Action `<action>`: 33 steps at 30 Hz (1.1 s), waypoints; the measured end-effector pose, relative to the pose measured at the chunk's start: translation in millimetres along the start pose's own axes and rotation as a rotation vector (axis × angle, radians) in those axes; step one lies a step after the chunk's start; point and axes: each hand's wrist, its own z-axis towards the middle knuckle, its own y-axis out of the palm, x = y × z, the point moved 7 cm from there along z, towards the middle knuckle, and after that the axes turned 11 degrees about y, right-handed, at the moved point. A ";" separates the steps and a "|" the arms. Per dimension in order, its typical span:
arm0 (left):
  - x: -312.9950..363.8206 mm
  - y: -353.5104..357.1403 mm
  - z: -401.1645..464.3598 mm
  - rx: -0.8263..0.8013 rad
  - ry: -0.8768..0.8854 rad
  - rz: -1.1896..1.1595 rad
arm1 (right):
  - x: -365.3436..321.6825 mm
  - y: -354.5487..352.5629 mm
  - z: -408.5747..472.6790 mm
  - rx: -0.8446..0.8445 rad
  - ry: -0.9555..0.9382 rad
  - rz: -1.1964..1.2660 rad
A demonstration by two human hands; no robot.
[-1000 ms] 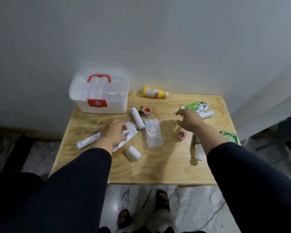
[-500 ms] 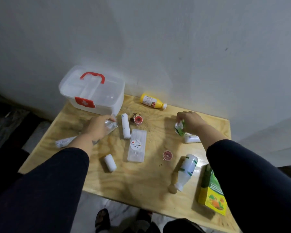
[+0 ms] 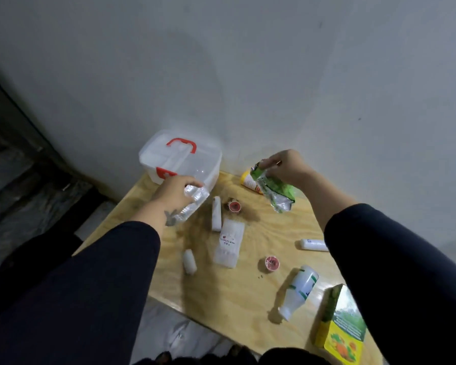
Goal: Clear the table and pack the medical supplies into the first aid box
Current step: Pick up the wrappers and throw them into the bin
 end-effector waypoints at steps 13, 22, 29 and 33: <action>-46.9 -172.3 -77.2 0.501 -0.060 -0.186 | -184.2 99.3 -71.4 -0.269 -0.109 0.315; -192.8 -261.3 -197.1 0.608 -0.212 -0.218 | -294.6 283.9 -124.2 -0.430 -0.189 0.196; -302.2 -285.2 -272.1 0.633 -0.391 -0.294 | -349.1 430.9 -148.5 -0.595 -0.220 0.027; -362.2 -288.8 -286.5 0.677 -0.472 -0.317 | -375.1 503.0 -143.3 -0.663 -0.233 -0.069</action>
